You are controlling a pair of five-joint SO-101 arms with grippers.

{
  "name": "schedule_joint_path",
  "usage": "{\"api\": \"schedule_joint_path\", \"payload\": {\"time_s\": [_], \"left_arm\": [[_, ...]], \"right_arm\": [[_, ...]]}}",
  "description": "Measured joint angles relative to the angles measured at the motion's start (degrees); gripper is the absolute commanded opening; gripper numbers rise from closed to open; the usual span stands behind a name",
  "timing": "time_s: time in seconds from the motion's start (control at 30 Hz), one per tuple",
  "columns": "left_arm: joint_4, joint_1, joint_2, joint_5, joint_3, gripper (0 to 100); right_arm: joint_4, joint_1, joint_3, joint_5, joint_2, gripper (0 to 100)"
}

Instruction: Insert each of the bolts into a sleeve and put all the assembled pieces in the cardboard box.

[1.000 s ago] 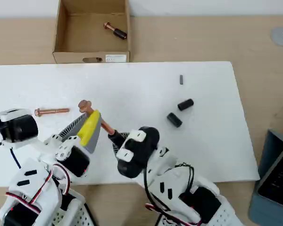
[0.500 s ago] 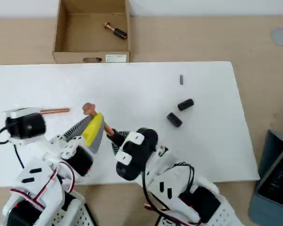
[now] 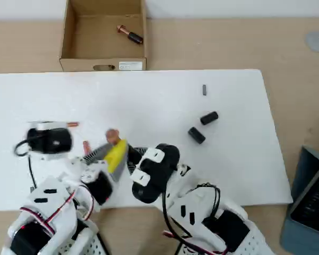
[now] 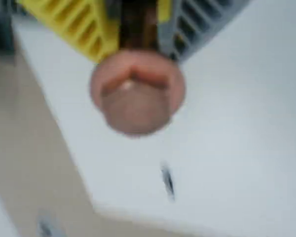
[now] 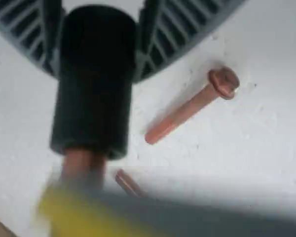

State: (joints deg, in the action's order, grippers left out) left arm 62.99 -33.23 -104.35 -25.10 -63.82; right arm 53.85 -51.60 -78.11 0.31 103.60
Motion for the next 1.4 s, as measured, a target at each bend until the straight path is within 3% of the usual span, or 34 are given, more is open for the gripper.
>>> {"api": "schedule_joint_path", "payload": {"time_s": [0.3, 0.53, 0.73, 1.03, 1.17, 1.4], "left_arm": [[3.43, -1.67, -0.09, 0.18, 1.05, 1], [3.78, -0.44, -0.18, 0.09, 1.14, 19], [4.4, 3.87, 0.09, 2.2, 1.14, 20], [4.4, 6.68, 0.0, 3.25, 5.71, 18], [4.4, 6.68, 0.0, 4.13, 7.56, 1], [4.4, 14.68, 0.0, 12.92, 9.23, 0]], "right_arm": [[0.09, -0.18, -0.09, 0.26, 0.0, 0.9], [0.09, -0.09, -0.18, 0.26, 0.0, 0.9], [0.0, -0.09, -0.18, 0.18, 0.0, 0.9], [0.0, -0.09, -0.09, 0.18, 0.0, 0.9], [0.0, 0.0, -0.09, 0.18, 0.0, 0.9], [0.0, 8.88, -0.09, 0.18, 0.0, 0.9]]}}
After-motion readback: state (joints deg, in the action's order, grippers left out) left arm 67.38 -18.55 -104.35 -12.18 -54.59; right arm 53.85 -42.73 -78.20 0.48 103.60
